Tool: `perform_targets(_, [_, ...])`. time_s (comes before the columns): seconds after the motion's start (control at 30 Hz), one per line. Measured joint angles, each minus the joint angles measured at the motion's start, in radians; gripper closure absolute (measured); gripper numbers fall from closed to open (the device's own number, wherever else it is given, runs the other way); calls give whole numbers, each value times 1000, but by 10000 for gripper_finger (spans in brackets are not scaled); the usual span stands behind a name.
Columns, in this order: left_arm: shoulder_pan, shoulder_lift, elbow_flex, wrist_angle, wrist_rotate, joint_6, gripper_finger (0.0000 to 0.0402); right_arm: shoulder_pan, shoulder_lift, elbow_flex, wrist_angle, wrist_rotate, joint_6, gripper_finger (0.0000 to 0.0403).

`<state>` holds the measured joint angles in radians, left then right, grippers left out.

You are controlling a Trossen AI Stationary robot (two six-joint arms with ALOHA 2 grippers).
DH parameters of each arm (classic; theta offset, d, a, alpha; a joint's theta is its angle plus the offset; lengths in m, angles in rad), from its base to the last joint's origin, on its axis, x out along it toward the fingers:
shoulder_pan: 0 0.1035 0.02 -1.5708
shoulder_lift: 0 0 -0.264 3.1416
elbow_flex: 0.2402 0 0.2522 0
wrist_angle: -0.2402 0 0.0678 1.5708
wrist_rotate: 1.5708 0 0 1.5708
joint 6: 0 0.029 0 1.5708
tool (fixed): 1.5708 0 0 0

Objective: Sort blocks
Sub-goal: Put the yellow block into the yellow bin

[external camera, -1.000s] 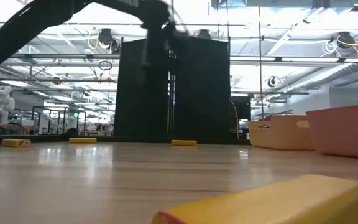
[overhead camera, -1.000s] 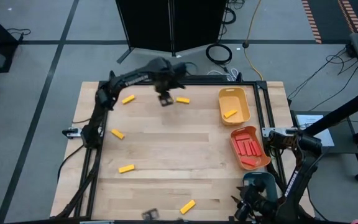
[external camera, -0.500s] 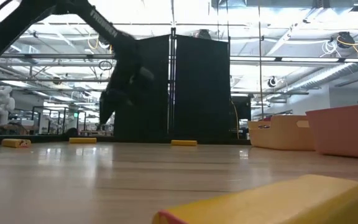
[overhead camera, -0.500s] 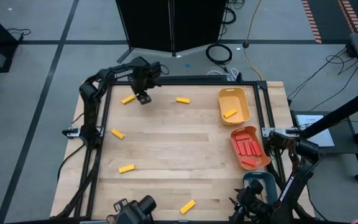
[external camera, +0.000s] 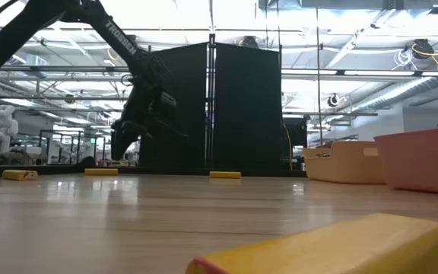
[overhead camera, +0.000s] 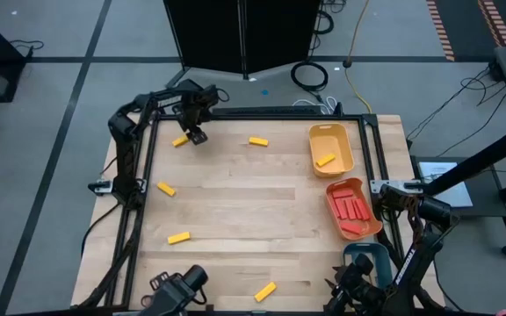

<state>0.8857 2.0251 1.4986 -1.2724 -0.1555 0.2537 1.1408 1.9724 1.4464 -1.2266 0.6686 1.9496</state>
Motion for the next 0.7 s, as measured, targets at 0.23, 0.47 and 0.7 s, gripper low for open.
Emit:
perform_targets(0.23, [42,0,-3,19,3,23,214,-1,0,0,3,-43,6,206])
perform_targets(0.47, [64,0,-85,65,-6,61,214,-1,0,0,3,-47,5,206])
perform_targets(0.7, [76,0,-169,171,-10,112,214,-1,0,0,3,-47,23,206])
